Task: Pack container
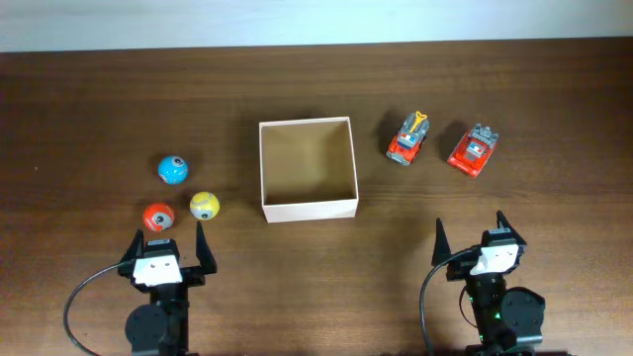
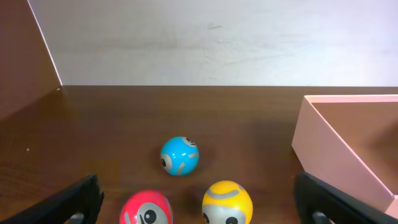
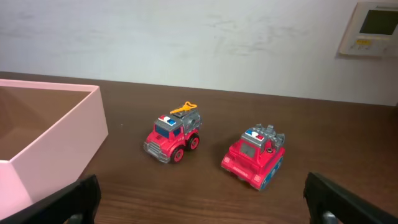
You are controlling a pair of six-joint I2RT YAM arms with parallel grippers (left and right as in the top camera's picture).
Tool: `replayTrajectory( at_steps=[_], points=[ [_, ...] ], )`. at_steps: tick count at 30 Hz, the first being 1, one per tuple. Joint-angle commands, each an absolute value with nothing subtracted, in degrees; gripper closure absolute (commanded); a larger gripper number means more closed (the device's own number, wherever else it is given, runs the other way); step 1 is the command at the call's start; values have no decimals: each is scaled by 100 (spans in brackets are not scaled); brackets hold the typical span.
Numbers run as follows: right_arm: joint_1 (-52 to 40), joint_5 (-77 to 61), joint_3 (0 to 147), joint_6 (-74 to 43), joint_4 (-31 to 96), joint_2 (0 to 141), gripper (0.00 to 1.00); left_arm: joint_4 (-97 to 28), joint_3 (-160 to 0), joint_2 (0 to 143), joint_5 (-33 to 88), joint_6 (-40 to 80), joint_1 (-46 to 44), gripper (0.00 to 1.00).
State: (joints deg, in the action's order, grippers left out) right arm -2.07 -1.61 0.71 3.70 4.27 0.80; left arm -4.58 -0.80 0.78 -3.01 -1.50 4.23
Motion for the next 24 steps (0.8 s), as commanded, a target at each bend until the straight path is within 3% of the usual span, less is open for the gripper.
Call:
replayTrajectory(
  at_steps=[1, 18, 24],
  points=[
    [-156, -237, 32, 410, 432, 19, 1, -462, -51, 34, -235, -242, 456, 1],
    [-152, -486, 32, 401, 82, 19, 1, -462, -51, 34, -235, -242, 456, 1],
    [-152, -646, 32, -97, -64, 21, 1, -462, -51, 34, -235, -242, 456, 1]
  ],
)
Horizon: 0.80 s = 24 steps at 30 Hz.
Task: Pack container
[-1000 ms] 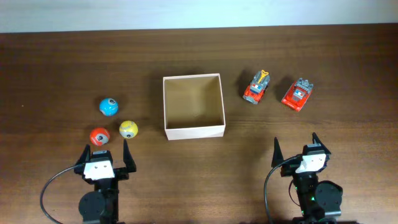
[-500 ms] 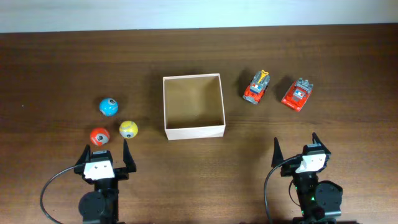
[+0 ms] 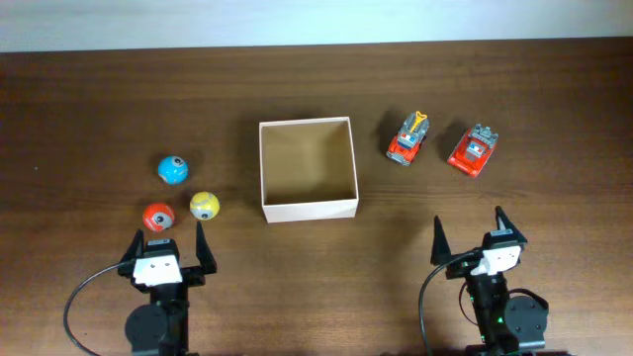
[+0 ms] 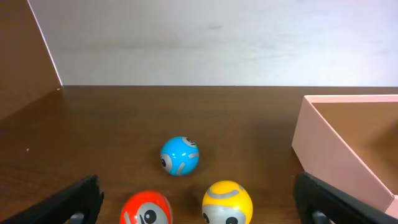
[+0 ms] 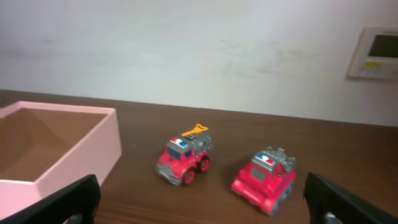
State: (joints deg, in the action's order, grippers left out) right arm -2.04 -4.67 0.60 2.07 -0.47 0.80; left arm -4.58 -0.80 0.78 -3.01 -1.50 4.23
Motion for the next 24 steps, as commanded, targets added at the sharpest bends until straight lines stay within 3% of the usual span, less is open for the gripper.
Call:
replayTrajectory(
  at_steps=[1, 13, 18, 24],
  points=[
    [-152, -648, 32, -121, -40, 21, 2, -462, -51, 34, -235, -239, 456, 1],
    [-148, -213, 1306, -652, 1321, 554, 1, -462, -51, 34, -235, -242, 456, 1],
    [-148, 377, 3242, -910, 2698, 2405, 1, -462, -51, 34, -235, -242, 456, 1],
    [-148, 36, 5902, -908, 4130, 5203, 1, -462, -51, 34, -235, -242, 456, 1]
  ],
)
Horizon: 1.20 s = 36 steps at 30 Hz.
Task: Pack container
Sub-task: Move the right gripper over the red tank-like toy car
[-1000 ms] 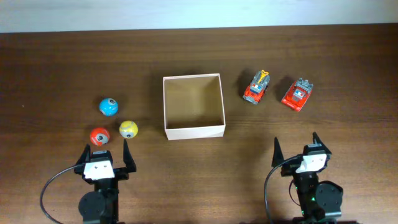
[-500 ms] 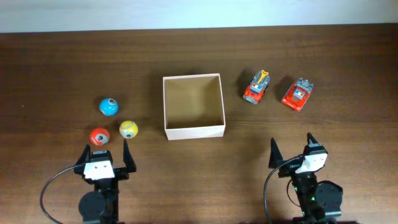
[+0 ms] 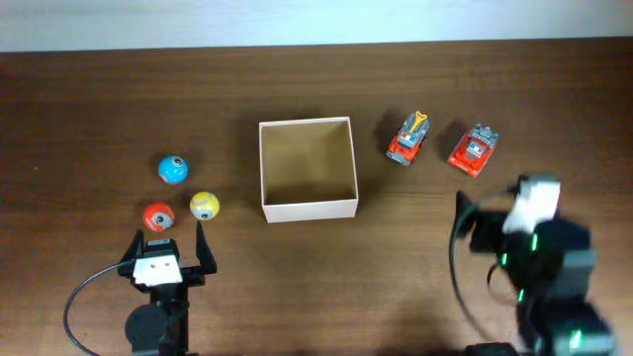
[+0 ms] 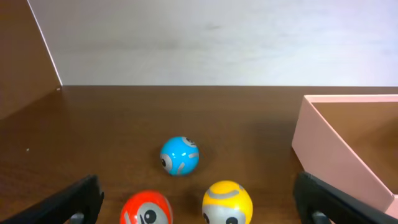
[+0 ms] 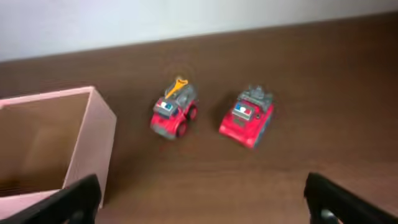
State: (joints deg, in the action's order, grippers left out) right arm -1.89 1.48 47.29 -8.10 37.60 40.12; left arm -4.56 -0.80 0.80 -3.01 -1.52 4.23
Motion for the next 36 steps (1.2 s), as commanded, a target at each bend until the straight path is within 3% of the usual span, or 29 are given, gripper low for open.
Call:
replayTrajectory(
  at_steps=[1, 6, 12, 27, 36],
  points=[
    [-148, -137, 6318, -910, 4303, 5599, 1, -462, -51, 34, -235, -242, 456, 1],
    [-148, -1461, 7793, -788, 4781, 7223, 1, -462, -51, 34, -235, -242, 456, 1],
    [-148, -2080, 7979, -805, 4425, 8556, 1, -462, -51, 34, -235, -242, 456, 1],
    [-84, 1538, 7983, -3494, 4829, 8993, 1, -462, -51, 34, -235, -242, 456, 1],
    [779, 113, 8053, -3470, 5028, 9373, 1, -462, -51, 34, -235, -242, 456, 1]
  ],
)
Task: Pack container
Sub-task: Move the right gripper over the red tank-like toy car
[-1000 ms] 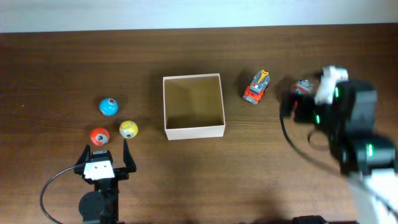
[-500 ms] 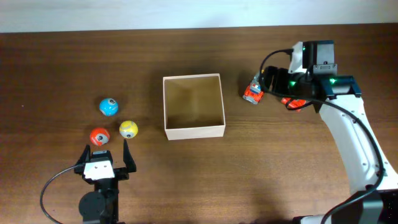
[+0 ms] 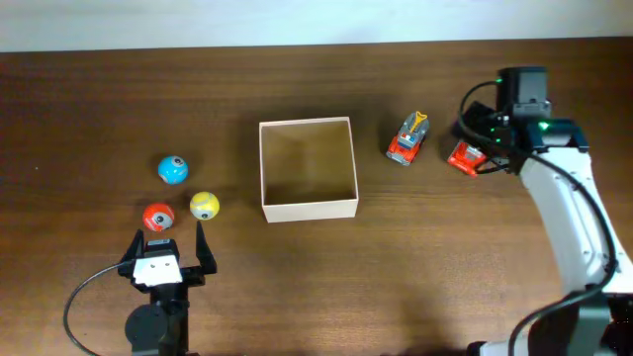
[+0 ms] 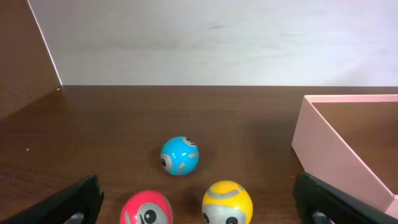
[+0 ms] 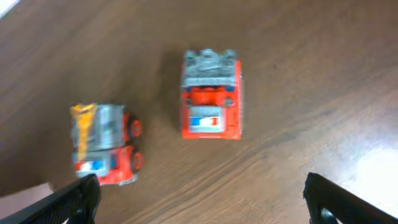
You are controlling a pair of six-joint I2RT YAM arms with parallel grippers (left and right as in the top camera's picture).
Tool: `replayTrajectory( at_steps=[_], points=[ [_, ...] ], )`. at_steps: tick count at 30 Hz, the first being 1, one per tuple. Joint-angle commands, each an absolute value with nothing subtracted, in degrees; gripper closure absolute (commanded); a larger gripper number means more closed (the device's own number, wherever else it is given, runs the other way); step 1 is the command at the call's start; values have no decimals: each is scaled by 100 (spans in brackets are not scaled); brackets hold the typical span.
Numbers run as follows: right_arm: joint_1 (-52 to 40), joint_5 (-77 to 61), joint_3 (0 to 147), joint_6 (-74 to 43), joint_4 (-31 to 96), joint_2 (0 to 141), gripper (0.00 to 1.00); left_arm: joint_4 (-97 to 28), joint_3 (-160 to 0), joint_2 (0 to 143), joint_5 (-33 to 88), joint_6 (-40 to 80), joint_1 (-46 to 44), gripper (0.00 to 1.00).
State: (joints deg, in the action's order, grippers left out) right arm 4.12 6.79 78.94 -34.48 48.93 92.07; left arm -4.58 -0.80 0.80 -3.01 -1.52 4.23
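Observation:
An open pink box (image 3: pixel 309 209) stands mid-table, and its wall (image 4: pixel 329 155) shows in the left wrist view. To its left lie a blue ball (image 3: pixel 172 169), a yellow ball (image 3: pixel 204 206) and a red ball (image 3: pixel 158 217). My left gripper (image 3: pixel 166 240) rests open just in front of the red ball (image 4: pixel 146 208) and the yellow ball (image 4: pixel 227 202). To the right of the box sit a ladder truck (image 3: pixel 407 137) and a red truck (image 3: pixel 463 156). My right gripper (image 3: pixel 483 146) hangs open over the red truck (image 5: pixel 211 93), which lies beyond its fingertips, beside the ladder truck (image 5: pixel 102 146).
A pale wall runs along the table's far edge (image 3: pixel 316 40). A brown side panel (image 4: pixel 18 56) rises at the left in the left wrist view. Bare wood lies between the box and the trucks.
My right arm has gone from the front right of the table to the far right, above the red truck, its camera now looking down on both trucks. The left arm is unchanged.
Both grippers first rested open at the table's front edge, left by the balls, right facing the trucks. The right one then stood a little higher, later raised and further forward, and now hangs over the red truck. Balls, box and trucks have kept their places.

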Motion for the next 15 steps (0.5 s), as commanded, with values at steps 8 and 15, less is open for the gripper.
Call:
replayTrajectory(
  at_steps=[8, 15],
  points=[
    [1269, -462, 9450, -2150, 6274, 10086, 1, -462, -51, 34, -235, -242, 456, 1],
    [1184, -491, 10654, -1568, 7253, 11229, 1, -462, -51, 34, -235, -242, 456, 1]
  ],
)
